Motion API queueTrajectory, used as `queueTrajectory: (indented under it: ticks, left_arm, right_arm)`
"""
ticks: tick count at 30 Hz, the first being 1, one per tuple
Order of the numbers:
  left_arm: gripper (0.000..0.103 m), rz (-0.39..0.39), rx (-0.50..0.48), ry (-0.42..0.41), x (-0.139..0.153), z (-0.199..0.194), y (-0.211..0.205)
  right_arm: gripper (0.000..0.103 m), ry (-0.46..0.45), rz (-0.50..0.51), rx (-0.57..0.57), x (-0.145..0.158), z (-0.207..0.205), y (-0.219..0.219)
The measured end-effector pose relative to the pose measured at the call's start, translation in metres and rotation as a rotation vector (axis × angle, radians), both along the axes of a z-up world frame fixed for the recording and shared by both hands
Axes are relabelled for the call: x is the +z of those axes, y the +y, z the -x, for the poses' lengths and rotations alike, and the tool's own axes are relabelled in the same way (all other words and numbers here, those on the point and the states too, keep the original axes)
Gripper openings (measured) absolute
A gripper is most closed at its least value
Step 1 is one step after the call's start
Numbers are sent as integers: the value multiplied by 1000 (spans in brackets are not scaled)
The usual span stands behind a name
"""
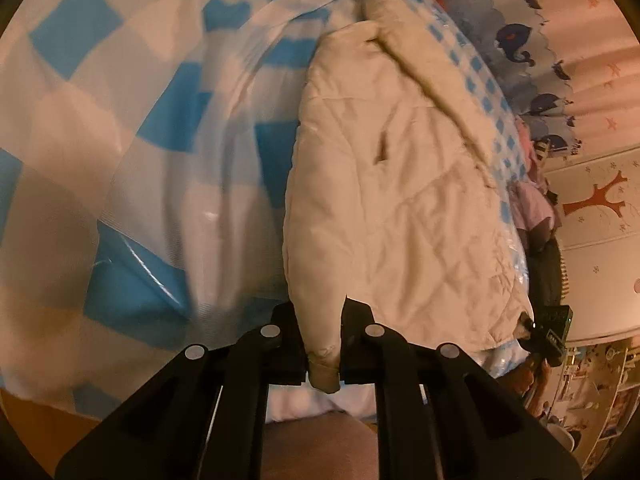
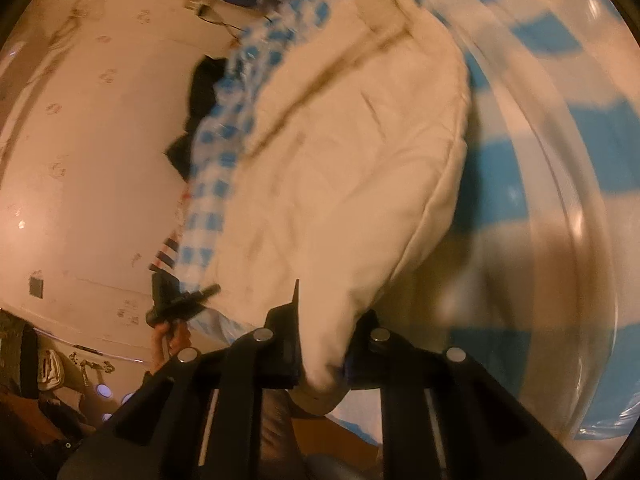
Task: Fold large clothes
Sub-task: 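Grasp the end of the cream jacket strip with both grippers, then lift the held jacket end with both grippers and fold it over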
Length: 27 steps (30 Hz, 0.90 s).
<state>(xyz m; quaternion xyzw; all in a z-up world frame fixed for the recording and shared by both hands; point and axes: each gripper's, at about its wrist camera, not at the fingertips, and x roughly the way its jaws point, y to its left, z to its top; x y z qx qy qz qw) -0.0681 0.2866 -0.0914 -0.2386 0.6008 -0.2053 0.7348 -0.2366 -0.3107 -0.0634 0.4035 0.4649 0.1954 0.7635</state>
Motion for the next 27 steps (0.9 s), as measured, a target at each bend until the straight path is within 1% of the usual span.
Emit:
queueTrajectory:
  ticks: [1,2,3,5,7,10,11,13,14,16,17,18,19,20,21,22,23,24,27]
  left_arm:
    - [7,36,-1,-17,11,4,1]
    - [7,50,-3,-32,20,7,1]
    - [7,60,-12,-60,36,11,-1]
    - [7,80,-29,-89,58,20,-2]
    - [7,99,-48,-102,74,31,-1]
    - [7,138,-71,-108,91,58,4]
    - [7,155,-83,-111,97,74,9]
    - [8,171,-101,-100,99,95,14]
    - [9,170,-122,-84,94,106,15]
    - [12,146,-165,-51,75,124,19]
    - [22,137,-185,-21,62,130,20]
    - [30,129,-189,17,44,135,24]
    - [34,121,-173,37,29,138,29]
    - [43,135,-148,49,17,139,36]
    - [52,159,-123,57,10,140,42]
    - [57,184,-93,68,2,141,50]
    - [66,200,-69,75,-5,141,56]
    - [71,209,-56,76,-8,141,59]
    - [76,251,-35,95,-21,136,63]
  right_arm:
    - [15,-17,-3,-3,7,0,0]
    - [15,-42,-4,-5,18,2,-1]
    - [15,-60,-4,-4,28,4,-3]
    - [15,-90,1,-7,46,11,-7]
    - [15,-112,-1,-6,60,22,-12]
    - [15,-132,-6,0,80,47,-17]
    - [15,-138,-4,7,86,60,-20]
    - [15,-139,3,22,93,81,-22]
    - [15,-122,-6,40,90,94,-24]
    - [16,-76,0,55,78,106,-24]
    - [22,-19,7,65,62,111,-25]
    - [29,20,9,67,49,113,-27]
    - [34,66,2,55,31,117,-32]
    - [45,97,-12,43,19,119,-35]
    - [49,117,-36,24,7,121,-41]
    - [51,121,-58,8,2,124,-46]
    - [58,124,-88,-18,-6,127,-53]
    - [64,121,-113,-35,-10,129,-58]
    - [66,134,-151,-46,-20,130,-63]
